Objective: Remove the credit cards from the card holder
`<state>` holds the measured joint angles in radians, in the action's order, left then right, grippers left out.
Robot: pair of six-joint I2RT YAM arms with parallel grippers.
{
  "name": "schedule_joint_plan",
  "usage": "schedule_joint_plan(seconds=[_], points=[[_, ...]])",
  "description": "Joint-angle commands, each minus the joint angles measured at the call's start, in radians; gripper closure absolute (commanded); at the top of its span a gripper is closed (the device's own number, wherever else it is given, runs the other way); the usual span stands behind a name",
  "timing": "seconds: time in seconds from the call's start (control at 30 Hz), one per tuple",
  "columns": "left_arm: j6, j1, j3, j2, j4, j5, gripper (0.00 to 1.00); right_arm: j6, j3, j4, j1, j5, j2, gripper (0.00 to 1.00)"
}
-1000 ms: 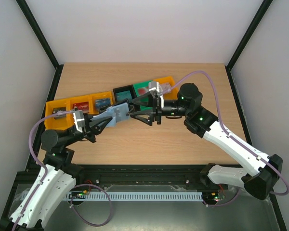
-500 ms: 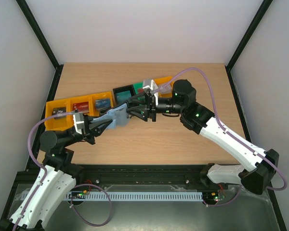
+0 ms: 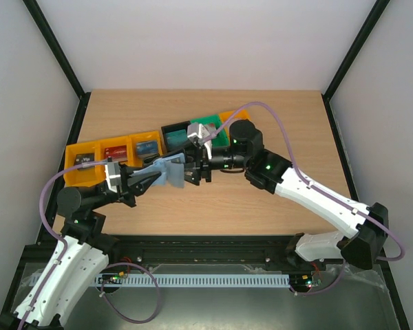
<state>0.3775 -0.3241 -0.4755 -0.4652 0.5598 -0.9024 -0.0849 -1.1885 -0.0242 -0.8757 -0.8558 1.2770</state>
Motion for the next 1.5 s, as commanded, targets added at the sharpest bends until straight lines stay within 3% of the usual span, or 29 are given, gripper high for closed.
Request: schedule_joint_plan(seconds=[0.0, 0.1, 0.17, 0.47, 0.5, 0.57, 0.6, 0.67, 0.8, 0.97, 1.07, 1.2, 1.3, 1.37, 1.4, 1.47], points=[[-0.015, 0.003, -0.002, 0.009, 0.052, -0.012, 0.98, 0.012, -0.033, -0.068, -0.018, -0.073, 0.002, 0.25], [-0.017, 0.003, 0.0, 0.01, 0.05, -0.009, 0.98, -0.009, -0.021, -0.097, -0.021, -0.086, -0.007, 0.22], [-0.017, 0.003, 0.007, 0.008, 0.048, -0.003, 0.98, -0.04, -0.021, -0.126, -0.03, -0.067, -0.001, 0.28], [-0.007, 0.005, 0.013, 0.012, 0.029, 0.067, 0.97, -0.037, -0.058, -0.077, -0.068, 0.024, 0.019, 0.97], [-0.01, 0.005, 0.017, 0.014, 0.02, 0.096, 0.89, -0.035, -0.061, -0.065, -0.068, 0.045, 0.016, 0.98], [-0.018, 0.01, 0.025, 0.02, -0.004, 0.176, 0.49, -0.033, -0.071, -0.031, -0.068, 0.125, 0.007, 0.98], [-0.027, 0.016, 0.029, 0.022, -0.01, 0.219, 0.34, -0.036, -0.076, -0.007, -0.067, 0.178, 0.006, 0.98], [-0.058, 0.03, 0.033, 0.026, -0.017, 0.285, 0.18, -0.042, -0.096, 0.053, -0.067, 0.285, 0.012, 0.98], [-0.116, 0.056, 0.035, 0.031, -0.031, 0.307, 0.08, -0.089, -0.132, 0.17, -0.068, 0.484, 0.039, 0.98], [-0.091, 0.058, 0.06, 0.017, -0.052, 0.201, 0.01, -0.102, -0.121, 0.163, -0.076, 0.491, 0.037, 0.98], [-0.076, 0.048, 0.07, -0.002, -0.054, 0.226, 0.01, -0.098, -0.135, 0.174, -0.085, 0.5, 0.044, 0.98], [-0.078, 0.032, 0.063, -0.044, -0.039, 0.259, 0.01, -0.033, -0.132, 0.173, -0.116, 0.373, 0.044, 0.98], [-0.067, 0.025, 0.051, -0.057, -0.034, 0.232, 0.07, -0.003, -0.134, 0.199, -0.12, 0.327, 0.043, 0.98], [-0.073, 0.022, 0.047, -0.057, -0.037, 0.191, 0.23, 0.007, -0.13, 0.201, -0.12, 0.289, 0.034, 0.98], [-0.073, 0.021, 0.046, -0.054, -0.044, 0.182, 0.41, 0.008, -0.124, 0.193, -0.121, 0.271, 0.024, 0.98], [-0.062, 0.023, 0.037, -0.05, -0.071, 0.185, 0.86, 0.028, -0.119, 0.195, -0.121, 0.26, 0.001, 0.97]])
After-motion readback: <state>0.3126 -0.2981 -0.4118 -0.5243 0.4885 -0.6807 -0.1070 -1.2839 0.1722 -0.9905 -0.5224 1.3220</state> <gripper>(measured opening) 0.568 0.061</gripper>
